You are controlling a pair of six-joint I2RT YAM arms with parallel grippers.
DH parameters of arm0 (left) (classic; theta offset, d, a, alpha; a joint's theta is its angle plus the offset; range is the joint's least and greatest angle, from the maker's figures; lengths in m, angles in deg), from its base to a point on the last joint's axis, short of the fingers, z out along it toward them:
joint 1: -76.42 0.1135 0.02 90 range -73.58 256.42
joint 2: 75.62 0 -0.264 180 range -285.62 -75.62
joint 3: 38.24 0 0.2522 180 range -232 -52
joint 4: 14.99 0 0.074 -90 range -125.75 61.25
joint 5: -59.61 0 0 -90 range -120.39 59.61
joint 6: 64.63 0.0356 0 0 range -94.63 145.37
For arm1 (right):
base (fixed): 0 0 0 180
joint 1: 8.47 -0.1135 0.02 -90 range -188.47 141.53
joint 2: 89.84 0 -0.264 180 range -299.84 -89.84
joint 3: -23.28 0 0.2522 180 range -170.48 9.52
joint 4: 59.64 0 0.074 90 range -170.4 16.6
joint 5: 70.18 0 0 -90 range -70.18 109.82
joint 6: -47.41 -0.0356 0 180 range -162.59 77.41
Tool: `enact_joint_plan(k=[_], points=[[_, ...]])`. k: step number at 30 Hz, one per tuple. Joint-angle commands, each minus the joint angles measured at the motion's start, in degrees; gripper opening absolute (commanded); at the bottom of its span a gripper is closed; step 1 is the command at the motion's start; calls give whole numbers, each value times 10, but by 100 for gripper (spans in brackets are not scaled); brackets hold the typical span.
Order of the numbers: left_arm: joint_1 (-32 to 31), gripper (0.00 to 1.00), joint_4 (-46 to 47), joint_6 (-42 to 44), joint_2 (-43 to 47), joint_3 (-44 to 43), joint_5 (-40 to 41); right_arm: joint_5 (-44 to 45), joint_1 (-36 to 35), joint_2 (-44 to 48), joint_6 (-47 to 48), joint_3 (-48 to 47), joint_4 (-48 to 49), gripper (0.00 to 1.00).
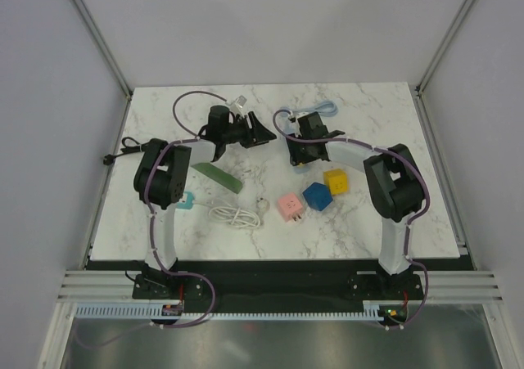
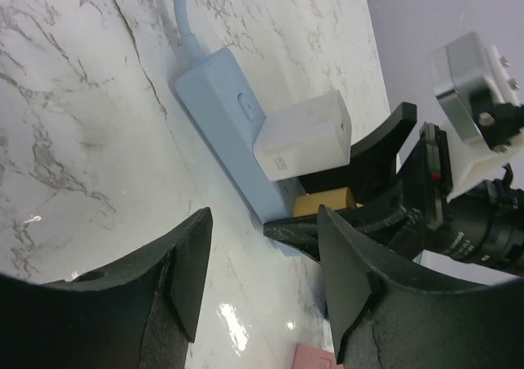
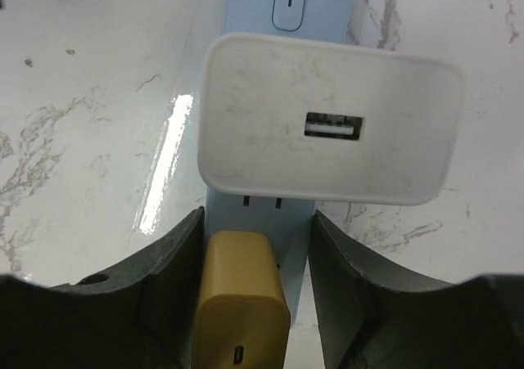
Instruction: Pull the plug off the socket
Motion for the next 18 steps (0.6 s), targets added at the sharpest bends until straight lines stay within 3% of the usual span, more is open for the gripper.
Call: enact_joint_plan(k=[1, 7, 18], points=[[-12, 62, 1, -61, -24, -33, -3, -59, -8, 41, 17, 2, 69, 0], [-27, 59, -8, -95, -71, -76, -16, -77, -8, 50, 17, 16, 91, 0], [-29, 61, -43, -117, -70, -79, 70, -95, -4, 73, 17, 51, 114, 0]])
